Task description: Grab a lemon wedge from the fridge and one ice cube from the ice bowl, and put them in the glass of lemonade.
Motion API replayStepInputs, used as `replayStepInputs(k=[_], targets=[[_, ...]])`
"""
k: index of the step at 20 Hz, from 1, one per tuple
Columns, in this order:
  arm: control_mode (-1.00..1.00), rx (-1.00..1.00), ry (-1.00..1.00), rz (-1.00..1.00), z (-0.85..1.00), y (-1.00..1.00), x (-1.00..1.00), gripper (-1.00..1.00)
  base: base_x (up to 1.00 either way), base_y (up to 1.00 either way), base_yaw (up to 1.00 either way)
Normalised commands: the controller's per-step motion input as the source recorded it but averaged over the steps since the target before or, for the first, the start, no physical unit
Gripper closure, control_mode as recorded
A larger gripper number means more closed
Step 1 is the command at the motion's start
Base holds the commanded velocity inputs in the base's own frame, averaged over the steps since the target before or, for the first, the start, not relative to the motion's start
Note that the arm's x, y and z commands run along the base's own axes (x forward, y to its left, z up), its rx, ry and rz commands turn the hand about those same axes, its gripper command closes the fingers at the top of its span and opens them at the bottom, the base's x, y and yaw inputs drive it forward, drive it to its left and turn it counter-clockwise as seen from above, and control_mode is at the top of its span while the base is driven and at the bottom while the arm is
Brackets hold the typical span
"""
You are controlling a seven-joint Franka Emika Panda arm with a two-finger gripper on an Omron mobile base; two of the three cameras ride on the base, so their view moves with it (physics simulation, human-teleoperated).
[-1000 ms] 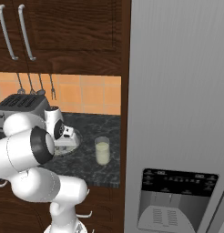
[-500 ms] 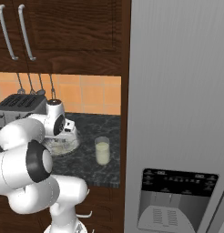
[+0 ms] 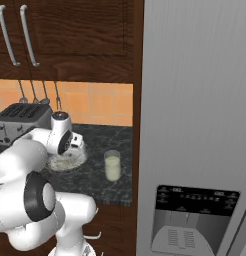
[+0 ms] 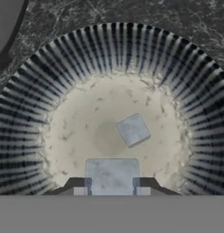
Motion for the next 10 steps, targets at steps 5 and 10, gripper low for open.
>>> replayStepInputs(k=[5, 10], targets=[[-1.00, -0.10, 0.04, -0.06, 0.69, -0.03, 0.00, 1.00, 0.00, 0.00, 0.00], [-1.00, -0.27, 0.20, -0.12, 0.74, -0.47, 0.06, 1.00, 0.00, 0.00, 0.00]])
